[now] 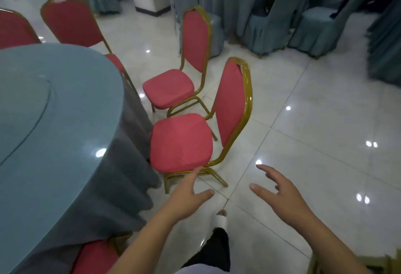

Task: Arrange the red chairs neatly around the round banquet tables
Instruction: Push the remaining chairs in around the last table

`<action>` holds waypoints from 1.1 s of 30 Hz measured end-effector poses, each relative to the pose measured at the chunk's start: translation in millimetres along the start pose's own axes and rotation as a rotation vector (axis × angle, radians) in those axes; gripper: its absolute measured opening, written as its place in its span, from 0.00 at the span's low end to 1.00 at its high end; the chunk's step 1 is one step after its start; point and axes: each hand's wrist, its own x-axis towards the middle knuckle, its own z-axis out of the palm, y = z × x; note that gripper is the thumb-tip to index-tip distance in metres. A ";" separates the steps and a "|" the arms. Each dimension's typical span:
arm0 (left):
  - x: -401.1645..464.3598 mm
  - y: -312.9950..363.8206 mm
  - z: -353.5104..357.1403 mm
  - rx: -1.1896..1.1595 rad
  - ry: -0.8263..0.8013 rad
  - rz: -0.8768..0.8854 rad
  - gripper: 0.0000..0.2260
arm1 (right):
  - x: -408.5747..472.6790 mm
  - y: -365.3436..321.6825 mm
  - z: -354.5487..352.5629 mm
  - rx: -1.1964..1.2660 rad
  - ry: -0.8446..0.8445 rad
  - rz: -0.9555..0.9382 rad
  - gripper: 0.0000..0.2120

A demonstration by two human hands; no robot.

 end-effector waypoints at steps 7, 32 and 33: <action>164.2 95.8 -6.7 -0.052 -0.054 0.056 0.38 | 127.4 -50.4 -77.4 -0.117 0.077 0.048 0.36; 358.9 211.5 80.2 -0.207 0.341 -0.423 0.43 | 539.5 -120.4 -164.0 -0.791 -0.632 -0.701 0.31; 360.3 213.4 82.2 -0.206 0.365 -0.450 0.43 | 547.8 -118.8 -163.1 -0.838 -0.621 -0.748 0.33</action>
